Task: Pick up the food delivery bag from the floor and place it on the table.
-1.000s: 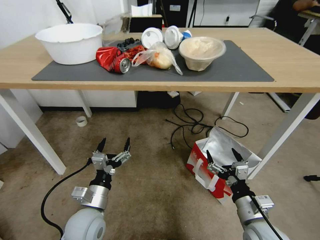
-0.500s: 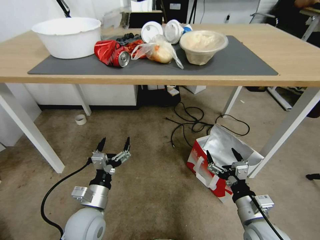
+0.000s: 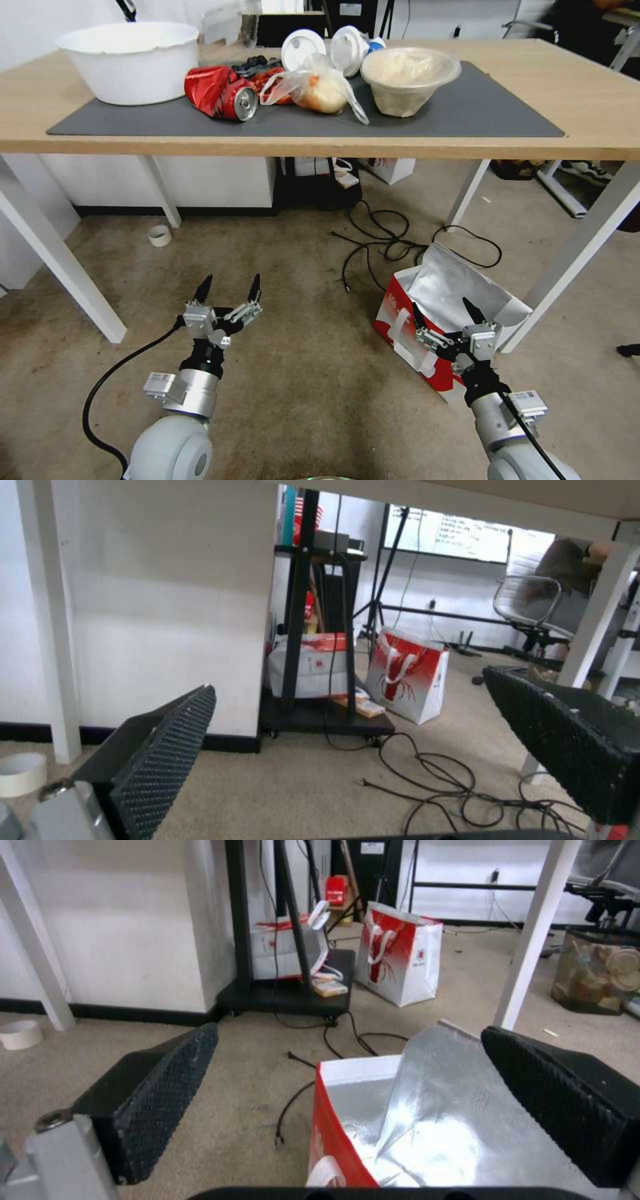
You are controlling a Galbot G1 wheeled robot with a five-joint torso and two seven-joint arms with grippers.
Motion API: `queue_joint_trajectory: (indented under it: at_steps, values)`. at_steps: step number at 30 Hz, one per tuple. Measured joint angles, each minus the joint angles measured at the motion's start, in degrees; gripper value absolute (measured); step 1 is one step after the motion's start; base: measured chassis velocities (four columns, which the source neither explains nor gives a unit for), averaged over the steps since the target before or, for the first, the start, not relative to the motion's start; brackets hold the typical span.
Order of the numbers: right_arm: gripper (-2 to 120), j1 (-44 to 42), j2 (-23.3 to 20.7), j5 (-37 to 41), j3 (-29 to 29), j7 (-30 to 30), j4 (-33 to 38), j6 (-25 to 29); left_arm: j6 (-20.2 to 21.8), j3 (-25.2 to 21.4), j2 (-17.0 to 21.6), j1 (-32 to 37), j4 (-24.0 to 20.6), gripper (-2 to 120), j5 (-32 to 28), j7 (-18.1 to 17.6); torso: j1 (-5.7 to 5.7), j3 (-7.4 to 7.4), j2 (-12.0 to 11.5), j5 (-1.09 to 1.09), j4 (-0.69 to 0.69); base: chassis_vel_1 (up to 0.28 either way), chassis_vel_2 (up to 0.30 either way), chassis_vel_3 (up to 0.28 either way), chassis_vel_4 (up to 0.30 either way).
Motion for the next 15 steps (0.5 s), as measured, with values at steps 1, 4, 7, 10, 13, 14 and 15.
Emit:
queue_joint_trajectory:
  at_steps: [1,4,7,10,13,14,15]
  values:
    - [100,0.0,-0.1,0.0,0.0,0.0,0.0,0.0,0.0,0.0,0.0,0.0,0.0,100,0.0,0.0,-0.02,-0.27,-0.3,0.0,0.0,0.0,0.0,0.0,0.0]
    - [100,0.0,-0.1,0.0,0.0,0.0,0.0,0.0,0.0,0.0,0.0,0.0,0.0,100,-0.1,0.0,-0.15,-0.67,-0.8,0.0,0.0,0.0,0.0,0.0,0.0]
    - [100,0.0,-0.1,0.0,0.0,0.0,0.0,0.0,0.0,0.0,0.0,0.0,0.1,100,-0.1,0.0,-0.27,-0.73,-1.4,0.0,0.0,0.0,0.0,0.0,0.0]
    - [100,0.0,-0.1,0.0,0.0,0.0,-0.1,0.0,0.0,0.0,0.0,0.0,0.1,100,-0.2,0.0,-0.32,-0.73,-1.6,0.0,0.0,0.0,0.0,0.0,0.0]
    - [100,0.0,-0.1,0.0,0.0,0.0,-0.1,0.0,0.0,0.0,0.0,0.0,0.1,100,-0.2,-0.1,-0.34,-0.73,-1.7,0.0,-0.01,0.0,0.0,0.0,0.0]
    - [100,0.0,-0.2,-0.1,0.0,0.0,-0.1,0.0,0.0,0.0,0.0,0.1,0.1,100,-0.2,-0.1,-0.34,-0.73,-1.7,0.0,0.0,0.0,0.0,0.0,0.0]
    - [100,0.0,-0.3,-0.1,0.0,0.0,-0.1,0.1,0.0,0.0,-0.1,0.1,0.1,100,-0.1,-0.2,-0.34,-0.73,-1.6,0.0,0.0,0.0,0.0,0.0,0.0]
